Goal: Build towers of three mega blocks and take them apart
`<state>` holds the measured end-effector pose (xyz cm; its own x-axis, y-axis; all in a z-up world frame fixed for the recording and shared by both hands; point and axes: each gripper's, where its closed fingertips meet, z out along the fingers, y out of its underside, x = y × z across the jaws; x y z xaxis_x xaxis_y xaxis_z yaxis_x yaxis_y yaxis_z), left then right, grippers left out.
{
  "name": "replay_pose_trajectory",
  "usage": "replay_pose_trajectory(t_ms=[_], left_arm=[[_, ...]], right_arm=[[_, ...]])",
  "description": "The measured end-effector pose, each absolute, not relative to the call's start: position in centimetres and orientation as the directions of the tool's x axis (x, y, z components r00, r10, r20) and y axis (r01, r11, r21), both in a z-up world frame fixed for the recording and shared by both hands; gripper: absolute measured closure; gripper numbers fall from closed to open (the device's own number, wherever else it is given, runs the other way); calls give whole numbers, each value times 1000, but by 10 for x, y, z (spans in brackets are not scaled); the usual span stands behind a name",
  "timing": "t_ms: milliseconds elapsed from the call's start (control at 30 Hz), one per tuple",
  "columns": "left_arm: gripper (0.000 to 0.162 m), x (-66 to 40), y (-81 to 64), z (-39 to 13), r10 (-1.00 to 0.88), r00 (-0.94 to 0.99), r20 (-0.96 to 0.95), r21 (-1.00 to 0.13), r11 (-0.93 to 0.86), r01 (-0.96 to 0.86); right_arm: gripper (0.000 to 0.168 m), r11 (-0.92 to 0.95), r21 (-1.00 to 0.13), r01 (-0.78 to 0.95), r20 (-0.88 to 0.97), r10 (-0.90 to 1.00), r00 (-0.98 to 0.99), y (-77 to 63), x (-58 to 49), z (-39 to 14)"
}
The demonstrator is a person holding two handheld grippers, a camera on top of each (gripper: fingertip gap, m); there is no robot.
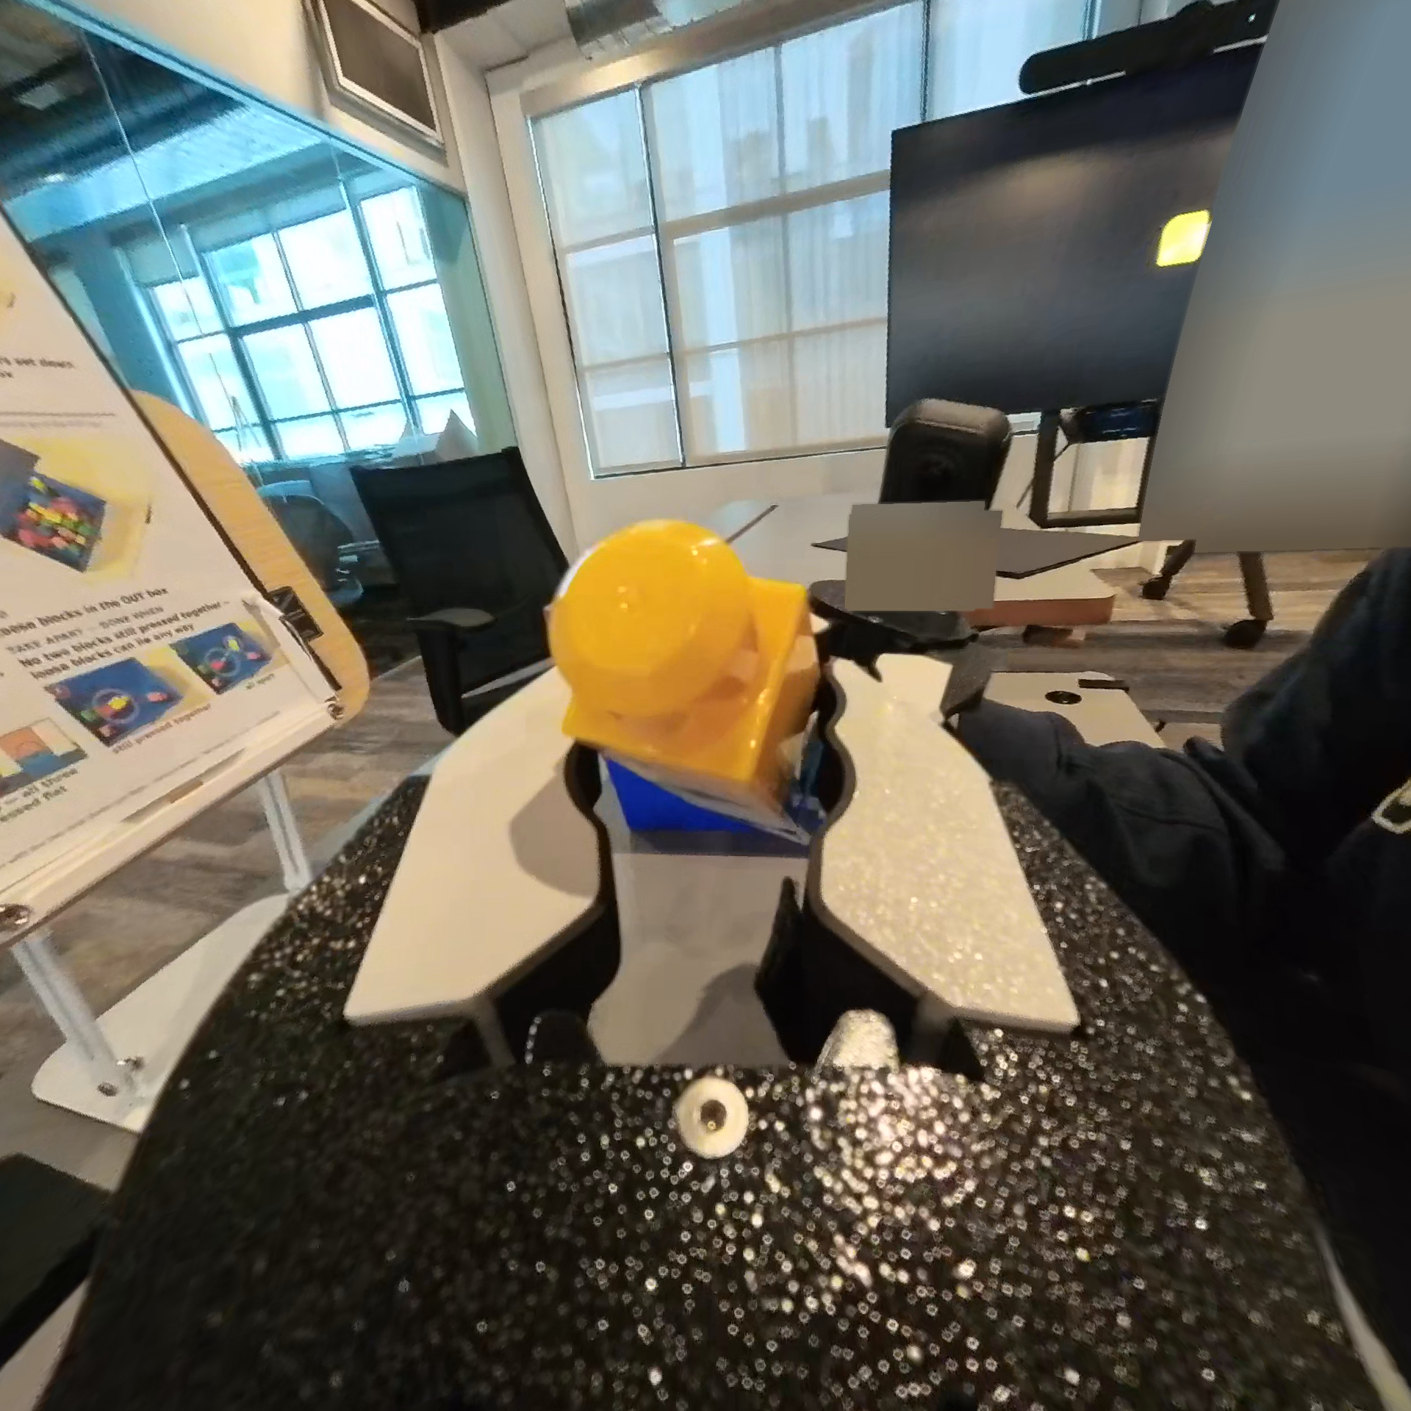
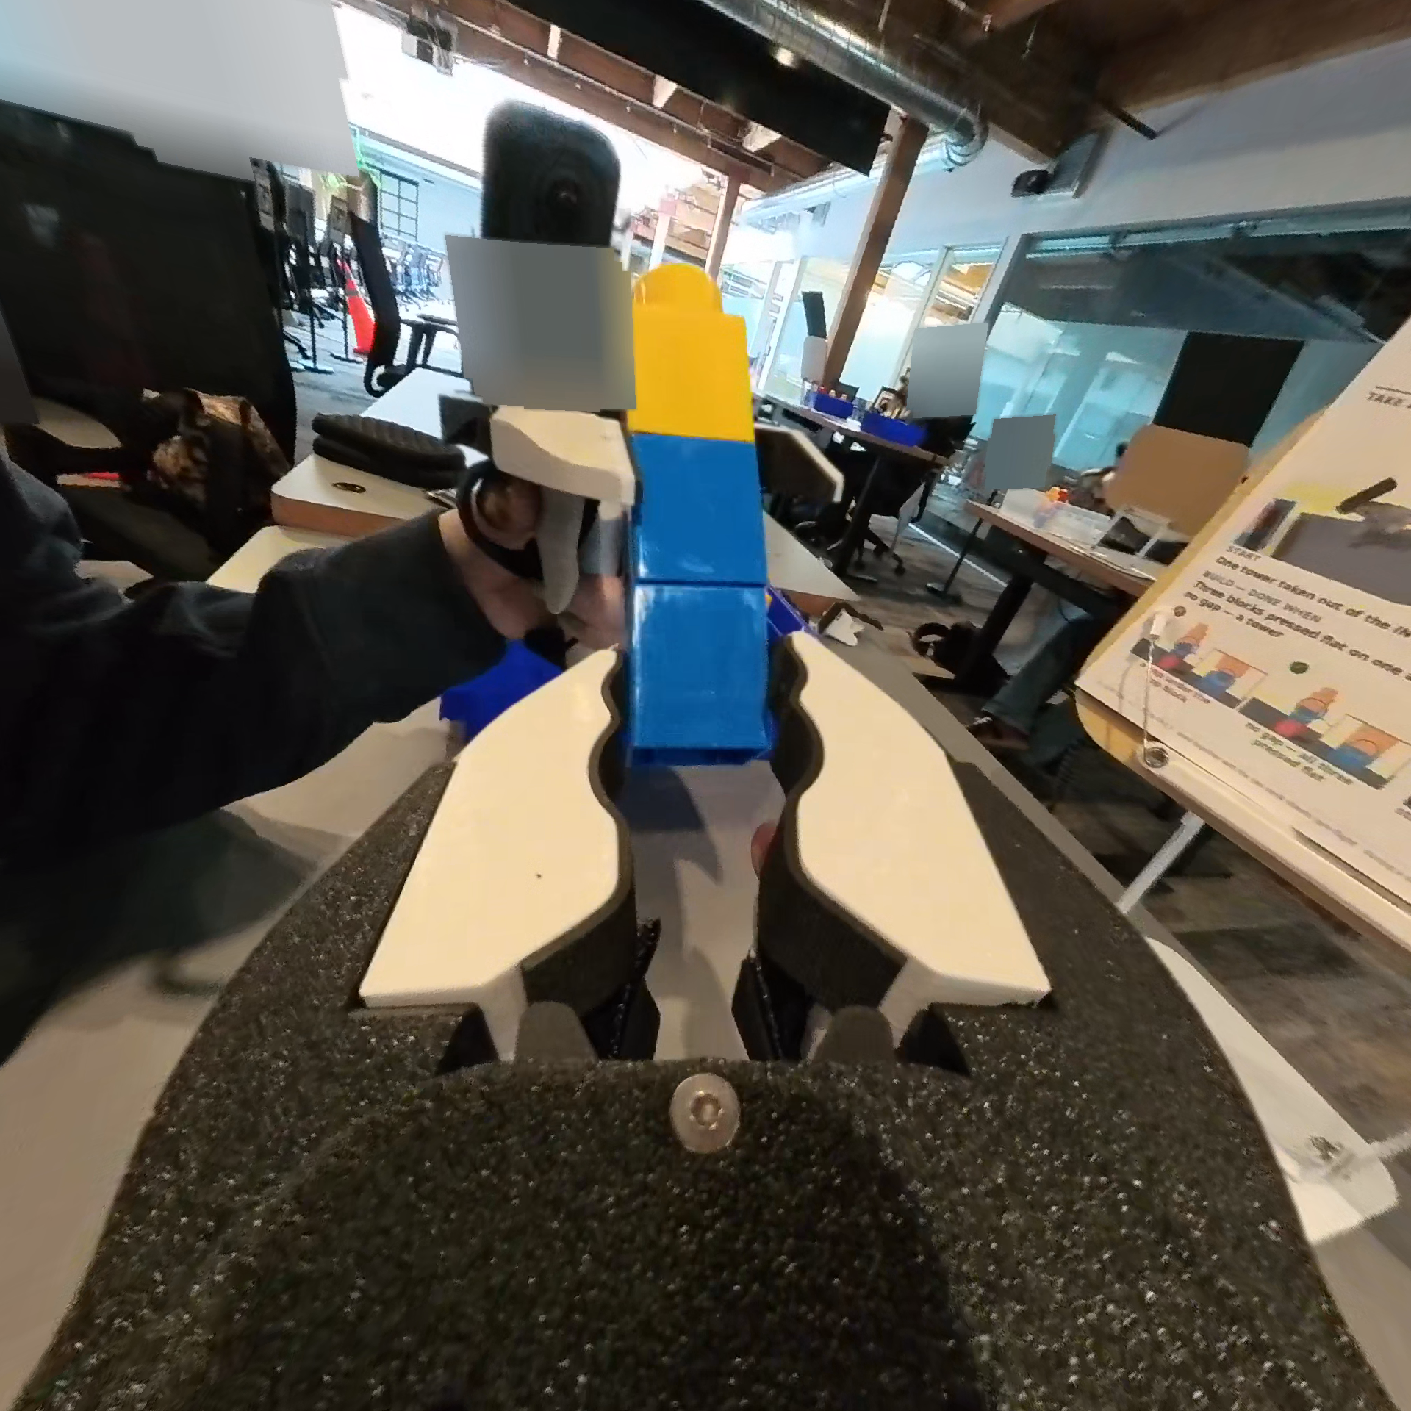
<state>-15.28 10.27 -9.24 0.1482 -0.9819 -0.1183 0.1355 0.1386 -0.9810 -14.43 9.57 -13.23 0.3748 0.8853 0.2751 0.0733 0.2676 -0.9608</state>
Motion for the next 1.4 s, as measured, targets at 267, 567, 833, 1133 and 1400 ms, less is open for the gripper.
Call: replay_pose_trajectory(t_ms=[267, 567, 833, 1133, 1400], left_arm=[[115, -149, 110, -84, -945, 270, -183, -963, 227, 143], [120, -178, 148, -65, -793, 599, -116, -933, 293, 207], [119, -187, 156, -81, -841, 539, -51, -975, 159, 155], [119, -157, 145, -103, -900, 426, -88, -993, 114, 36], [119, -128, 131, -123, -931, 333, -147, -989, 128, -77]], right_arm=[[133, 225, -968, 115, 252, 856, 451, 109, -142, -134], [133, 167, -950, 264, 305, 678, 668, 148, -123, -146], [133, -60, -792, 607, 543, 385, 747, 164, -31, -156], [133, -828, -408, 385, 583, 88, 807, 95, 199, -244], [125, -922, -303, 240, 364, 121, 924, 70, 212, -301]])
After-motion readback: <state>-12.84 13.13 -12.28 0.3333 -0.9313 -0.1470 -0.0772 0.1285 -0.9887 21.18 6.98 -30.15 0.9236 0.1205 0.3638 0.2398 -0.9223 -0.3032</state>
